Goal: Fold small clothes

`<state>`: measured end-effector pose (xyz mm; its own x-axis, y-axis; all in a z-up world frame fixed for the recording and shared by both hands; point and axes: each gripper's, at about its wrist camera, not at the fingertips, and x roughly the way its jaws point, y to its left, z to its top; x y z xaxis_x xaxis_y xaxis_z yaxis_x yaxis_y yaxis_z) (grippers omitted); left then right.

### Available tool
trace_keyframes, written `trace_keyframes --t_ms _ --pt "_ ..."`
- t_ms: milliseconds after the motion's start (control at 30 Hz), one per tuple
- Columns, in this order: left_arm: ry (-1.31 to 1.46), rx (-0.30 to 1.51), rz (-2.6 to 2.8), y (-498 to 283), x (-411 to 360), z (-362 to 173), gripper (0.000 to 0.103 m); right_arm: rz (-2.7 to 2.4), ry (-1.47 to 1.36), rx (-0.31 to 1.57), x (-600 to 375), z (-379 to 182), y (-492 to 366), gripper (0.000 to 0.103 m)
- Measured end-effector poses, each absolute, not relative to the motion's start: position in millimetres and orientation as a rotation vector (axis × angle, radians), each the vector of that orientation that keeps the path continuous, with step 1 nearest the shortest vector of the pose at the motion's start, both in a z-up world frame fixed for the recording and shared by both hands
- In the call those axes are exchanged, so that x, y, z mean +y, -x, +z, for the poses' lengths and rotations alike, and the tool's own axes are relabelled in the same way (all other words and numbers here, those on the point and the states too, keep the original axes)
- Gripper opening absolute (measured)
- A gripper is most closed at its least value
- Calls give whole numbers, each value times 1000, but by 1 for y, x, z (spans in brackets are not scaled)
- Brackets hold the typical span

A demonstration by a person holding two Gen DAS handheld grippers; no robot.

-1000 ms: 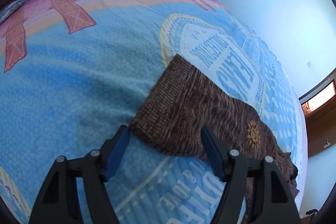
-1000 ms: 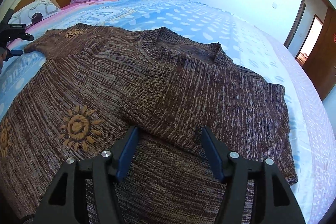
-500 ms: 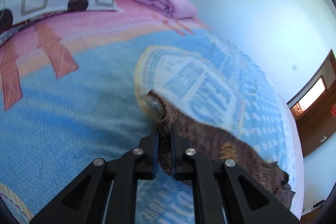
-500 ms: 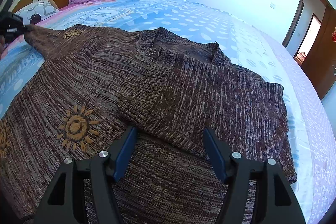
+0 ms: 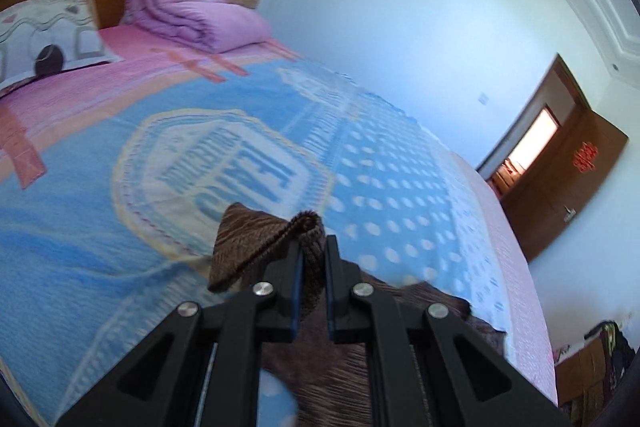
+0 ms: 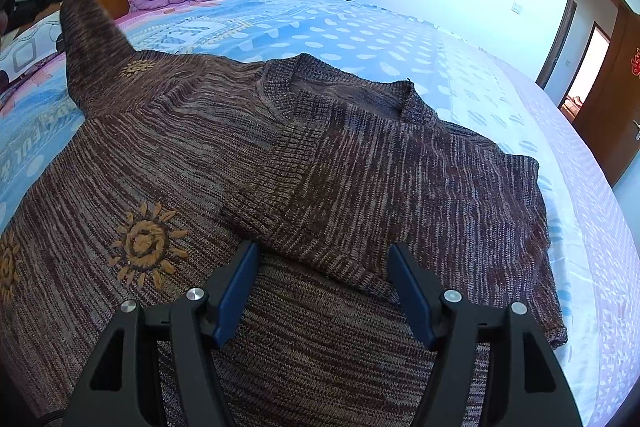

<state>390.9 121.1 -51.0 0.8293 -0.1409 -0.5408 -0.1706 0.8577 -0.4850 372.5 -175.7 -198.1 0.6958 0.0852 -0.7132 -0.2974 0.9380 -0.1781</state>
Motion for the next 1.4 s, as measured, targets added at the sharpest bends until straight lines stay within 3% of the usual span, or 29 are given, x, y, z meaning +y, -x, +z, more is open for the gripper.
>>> trace_keyframes --t_ms 200,467,667,700,767,833,867,1000,1133,1400 --pt "457 619 -104 -395 36 -55 9 218 285 772 -177 -198 -372 68" --pt "344 750 -159 -415 -76 -113 10 213 281 767 -178 -198 -371 69" --pt "205 873 -195 -410 -102 -134 17 216 267 763 -180 -198 -371 69" --pt "187 856 -207 -403 -100 -131 20 218 262 763 -181 -198 -371 69" --pt "127 796 -206 -385 -90 -117 51 223 251 764 -183 -198 -371 70" --pt "65 689 -164 -363 -65 -98 74 226 245 766 -184 -197 -371 70" --pt "40 646 -126 -356 -51 -93 81 226 243 767 -184 -197 -371 70" --pt "-102 613 182 -370 6 -100 84 223 249 769 -182 -198 -372 71" --pt "-134 768 312 -400 55 -136 84 239 222 786 -186 -193 -374 71" --pt "-145 832 234 -390 51 -162 84 283 408 702 -114 -139 -394 71"
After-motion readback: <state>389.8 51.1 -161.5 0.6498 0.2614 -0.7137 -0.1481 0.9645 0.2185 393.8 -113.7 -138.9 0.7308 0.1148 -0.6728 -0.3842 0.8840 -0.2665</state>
